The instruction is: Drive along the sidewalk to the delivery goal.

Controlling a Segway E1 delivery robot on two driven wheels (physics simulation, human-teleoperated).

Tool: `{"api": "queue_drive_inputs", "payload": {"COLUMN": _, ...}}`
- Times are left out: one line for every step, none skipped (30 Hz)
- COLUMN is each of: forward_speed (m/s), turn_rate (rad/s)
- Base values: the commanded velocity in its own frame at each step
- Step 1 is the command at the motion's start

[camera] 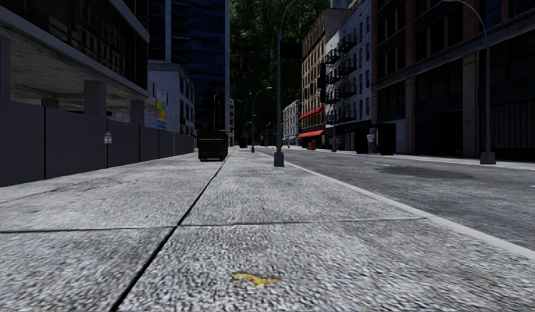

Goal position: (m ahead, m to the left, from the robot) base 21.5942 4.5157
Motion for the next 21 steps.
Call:
{"api": "queue_drive_inputs", "payload": {"forward_speed": 2.0, "turn_rate": 0.34}}
{"api": "queue_drive_inputs", "payload": {"forward_speed": 2.0, "turn_rate": 0.34}}
{"api": "queue_drive_inputs", "payload": {"forward_speed": 2.0, "turn_rate": 0.35}}
{"api": "queue_drive_inputs", "payload": {"forward_speed": 2.0, "turn_rate": 0.5}}
{"api": "queue_drive_inputs", "payload": {"forward_speed": 2.0, "turn_rate": 0.98}}
{"api": "queue_drive_inputs", "payload": {"forward_speed": 2.0, "turn_rate": 0.98}}
{"api": "queue_drive_inputs", "payload": {"forward_speed": 2.0, "turn_rate": 0.98}}
{"api": "queue_drive_inputs", "payload": {"forward_speed": 2.0, "turn_rate": 0.98}}
{"api": "queue_drive_inputs", "payload": {"forward_speed": 2.0, "turn_rate": 0.98}}
{"api": "queue_drive_inputs", "payload": {"forward_speed": 2.0, "turn_rate": 0.98}}
{"api": "queue_drive_inputs", "payload": {"forward_speed": 2.0, "turn_rate": 0.98}}
{"api": "queue_drive_inputs", "payload": {"forward_speed": 2.0, "turn_rate": 0.98}}
{"api": "queue_drive_inputs", "payload": {"forward_speed": 2.0, "turn_rate": 0.98}}
{"api": "queue_drive_inputs", "payload": {"forward_speed": 2.0, "turn_rate": 0.98}}
{"api": "queue_drive_inputs", "payload": {"forward_speed": 2.0, "turn_rate": 0.98}}
{"api": "queue_drive_inputs", "payload": {"forward_speed": 2.0, "turn_rate": 0.98}}
{"api": "queue_drive_inputs", "payload": {"forward_speed": 2.0, "turn_rate": 0.98}}
{"api": "queue_drive_inputs", "payload": {"forward_speed": 2.0, "turn_rate": 0.98}}
{"api": "queue_drive_inputs", "payload": {"forward_speed": 2.0, "turn_rate": 0.98}}
{"api": "queue_drive_inputs", "payload": {"forward_speed": 2.0, "turn_rate": 0.98}}
{"api": "queue_drive_inputs", "payload": {"forward_speed": 2.0, "turn_rate": 0.98}}
